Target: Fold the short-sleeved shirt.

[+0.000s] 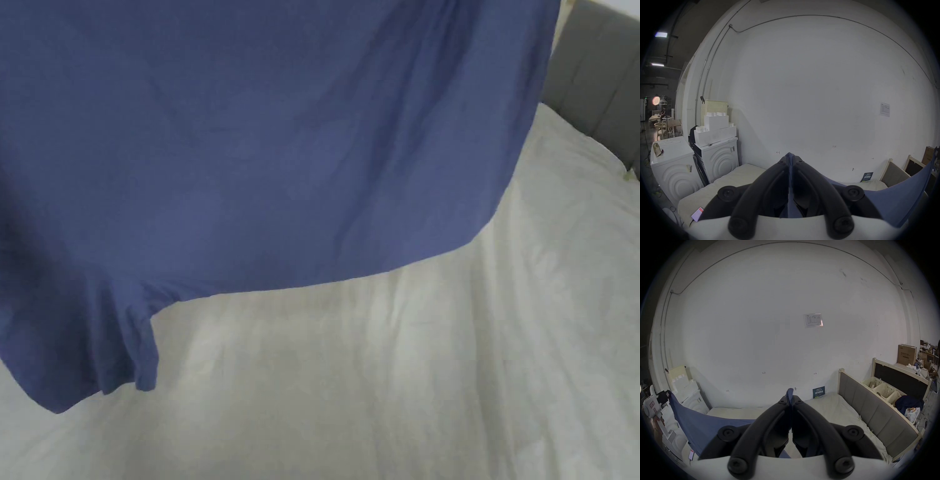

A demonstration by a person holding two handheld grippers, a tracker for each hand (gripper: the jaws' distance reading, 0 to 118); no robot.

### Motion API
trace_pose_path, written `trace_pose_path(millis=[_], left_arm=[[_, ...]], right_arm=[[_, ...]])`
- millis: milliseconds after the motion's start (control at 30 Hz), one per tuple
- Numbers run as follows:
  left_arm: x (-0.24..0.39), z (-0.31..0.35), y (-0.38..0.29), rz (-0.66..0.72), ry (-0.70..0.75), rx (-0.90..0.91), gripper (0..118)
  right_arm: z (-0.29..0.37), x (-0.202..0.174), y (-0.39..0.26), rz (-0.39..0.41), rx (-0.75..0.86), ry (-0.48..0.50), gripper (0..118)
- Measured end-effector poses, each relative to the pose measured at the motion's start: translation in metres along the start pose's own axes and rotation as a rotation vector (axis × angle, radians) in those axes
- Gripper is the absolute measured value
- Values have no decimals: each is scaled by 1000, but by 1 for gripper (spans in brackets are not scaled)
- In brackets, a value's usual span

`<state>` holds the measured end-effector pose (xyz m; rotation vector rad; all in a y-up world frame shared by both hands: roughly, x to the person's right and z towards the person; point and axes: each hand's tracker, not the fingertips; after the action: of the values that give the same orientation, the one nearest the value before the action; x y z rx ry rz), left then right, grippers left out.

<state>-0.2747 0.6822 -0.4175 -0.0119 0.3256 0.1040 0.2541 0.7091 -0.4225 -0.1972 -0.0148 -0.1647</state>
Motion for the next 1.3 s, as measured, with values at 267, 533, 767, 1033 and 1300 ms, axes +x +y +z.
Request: trace_pose_path(millis=[267, 533, 767, 1033, 1300], left_arm=[[37, -97, -10, 7, 39, 16, 3], [48, -154, -34, 61, 73, 65, 3], [54, -181, -58, 71, 108, 58, 3], [48, -197, -154, -6, 101, -108, 3], [33, -188, -277, -79, 38, -349, 3]], right_arm=[[-108, -20, 12, -26, 2, -54, 5], [-167, -33, 17, -72, 51, -86, 5], [-205, -45, -14, -54, 37, -107, 5], [-255, -24, -104, -126, -125, -133, 5], [-270, 27, -233, -221, -338, -193, 5]])
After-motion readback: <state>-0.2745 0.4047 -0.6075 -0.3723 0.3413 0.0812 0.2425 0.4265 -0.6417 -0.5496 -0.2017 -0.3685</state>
